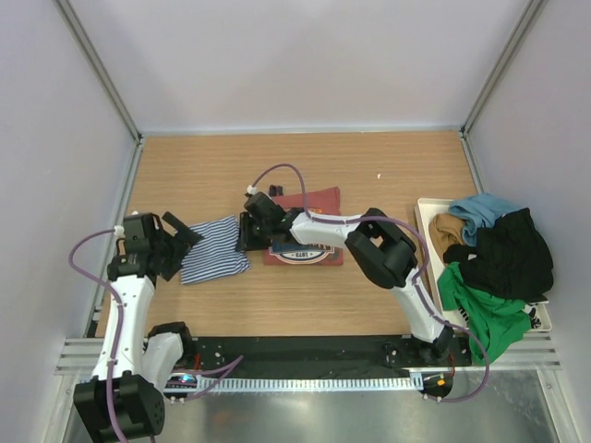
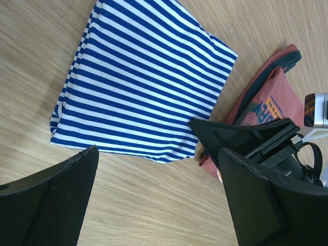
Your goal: Fold and stack the tank tops
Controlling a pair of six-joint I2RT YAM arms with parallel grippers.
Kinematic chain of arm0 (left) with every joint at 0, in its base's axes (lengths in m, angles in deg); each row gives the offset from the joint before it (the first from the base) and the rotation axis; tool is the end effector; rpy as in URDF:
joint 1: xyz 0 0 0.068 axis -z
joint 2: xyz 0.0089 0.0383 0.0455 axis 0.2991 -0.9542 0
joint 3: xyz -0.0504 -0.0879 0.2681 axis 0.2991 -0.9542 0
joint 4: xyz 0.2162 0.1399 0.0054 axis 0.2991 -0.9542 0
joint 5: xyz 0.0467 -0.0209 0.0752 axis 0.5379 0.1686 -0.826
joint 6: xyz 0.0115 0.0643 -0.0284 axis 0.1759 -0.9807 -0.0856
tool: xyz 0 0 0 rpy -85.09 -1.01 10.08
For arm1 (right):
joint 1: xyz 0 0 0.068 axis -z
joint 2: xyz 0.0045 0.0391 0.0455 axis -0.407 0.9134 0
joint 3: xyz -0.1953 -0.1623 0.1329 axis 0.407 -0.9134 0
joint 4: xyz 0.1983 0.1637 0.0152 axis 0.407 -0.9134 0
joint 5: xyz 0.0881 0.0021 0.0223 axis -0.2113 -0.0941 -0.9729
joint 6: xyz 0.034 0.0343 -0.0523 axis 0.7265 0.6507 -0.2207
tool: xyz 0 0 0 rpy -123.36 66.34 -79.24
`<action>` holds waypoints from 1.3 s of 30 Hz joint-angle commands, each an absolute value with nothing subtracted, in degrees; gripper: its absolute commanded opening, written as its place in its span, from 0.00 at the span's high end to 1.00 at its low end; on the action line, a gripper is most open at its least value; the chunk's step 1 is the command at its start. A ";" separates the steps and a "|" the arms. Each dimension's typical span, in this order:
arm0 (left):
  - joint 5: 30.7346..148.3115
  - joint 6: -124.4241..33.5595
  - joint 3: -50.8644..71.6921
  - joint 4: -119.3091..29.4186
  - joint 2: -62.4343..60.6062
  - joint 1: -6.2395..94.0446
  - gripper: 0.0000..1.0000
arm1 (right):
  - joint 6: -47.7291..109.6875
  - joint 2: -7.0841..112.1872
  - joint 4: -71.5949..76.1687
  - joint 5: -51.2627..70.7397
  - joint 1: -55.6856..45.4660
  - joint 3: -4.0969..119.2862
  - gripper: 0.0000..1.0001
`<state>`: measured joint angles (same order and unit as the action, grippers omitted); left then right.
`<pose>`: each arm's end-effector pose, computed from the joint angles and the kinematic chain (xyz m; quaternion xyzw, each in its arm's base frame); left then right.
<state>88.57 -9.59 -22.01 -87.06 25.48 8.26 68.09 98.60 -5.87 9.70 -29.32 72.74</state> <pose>0.1701 0.0198 0.2438 -0.4238 0.8344 -0.1703 0.3084 0.2987 0.4144 0.1475 -0.1011 0.9169 0.3268 0.2054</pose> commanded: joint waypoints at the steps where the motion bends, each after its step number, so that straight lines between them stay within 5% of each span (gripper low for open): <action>1: 91.28 -10.17 -23.17 -84.32 25.19 7.74 0.00 | 68.81 98.30 -5.82 8.69 -30.82 72.14 0.65; 7: 93.47 -10.08 -24.58 -81.59 22.47 7.91 0.01 | 68.20 92.07 -3.97 9.64 -31.44 63.44 0.92; 10: 94.36 -10.08 -25.37 -80.45 21.41 8.26 0.01 | 66.88 88.11 -5.64 12.37 -31.35 60.19 0.99; 18: 87.16 -9.82 -27.03 -77.73 18.60 12.13 0.05 | 63.72 85.46 -9.60 13.78 -29.78 58.42 0.99; 39: 86.36 -9.20 -35.21 -65.07 8.67 12.22 0.46 | 60.90 91.09 -12.85 11.58 -27.84 67.13 0.98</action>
